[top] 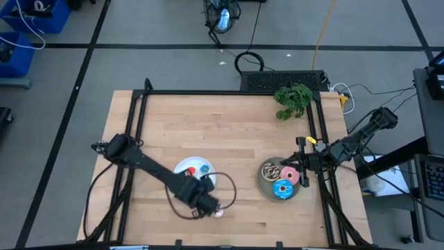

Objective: Pick & Place donuts
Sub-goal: Put the small brown donut on the white plate

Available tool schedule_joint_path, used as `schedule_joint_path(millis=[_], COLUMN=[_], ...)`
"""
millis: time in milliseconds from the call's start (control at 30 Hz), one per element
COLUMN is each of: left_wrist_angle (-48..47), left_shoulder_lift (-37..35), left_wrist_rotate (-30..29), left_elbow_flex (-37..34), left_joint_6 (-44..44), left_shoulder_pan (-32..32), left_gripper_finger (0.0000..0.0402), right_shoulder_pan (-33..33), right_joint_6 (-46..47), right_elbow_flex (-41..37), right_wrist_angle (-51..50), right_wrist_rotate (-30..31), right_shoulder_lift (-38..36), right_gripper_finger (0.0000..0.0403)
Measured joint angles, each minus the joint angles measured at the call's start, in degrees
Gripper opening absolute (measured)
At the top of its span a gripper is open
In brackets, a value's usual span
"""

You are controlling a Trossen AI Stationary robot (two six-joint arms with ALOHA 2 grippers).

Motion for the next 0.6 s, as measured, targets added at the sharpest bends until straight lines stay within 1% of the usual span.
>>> schedule_joint_path(millis=[133, 333, 500, 600], left_wrist_angle=[0.80, 7.20, 15.15, 18.19], left_shoulder_lift=[0.00, 0.00, 0.00, 0.00], left_wrist_rotate=[0.35, -0.05, 2.35, 3.84], left_elbow_flex=[-1.14, -4.55, -9.33, -11.81], left_joint_6=[5.70, 13.35, 16.29, 16.74], left_shoulder_pan=[3.71, 8.12, 10.26, 10.85], left_gripper_finger=[0.0147, 0.0147, 0.0147, 0.0147], right_shoulder_pan=[0.00, 0.00, -0.02, -0.02], right_joint_6=[0.00, 0.00, 0.00, -0.04], right_elbow_flex=[0.00, 0.00, 0.00, 0.00], right_wrist_angle=[-0.01, 0.00, -0.02, -0.01], right_wrist_rotate=[0.00, 0.00, 0.00, 0.00], right_shoulder_lift=[-0.01, 0.00, -0.01, -0.01], right_gripper_finger=[0.0000, 0.0000, 0.0000, 0.0000])
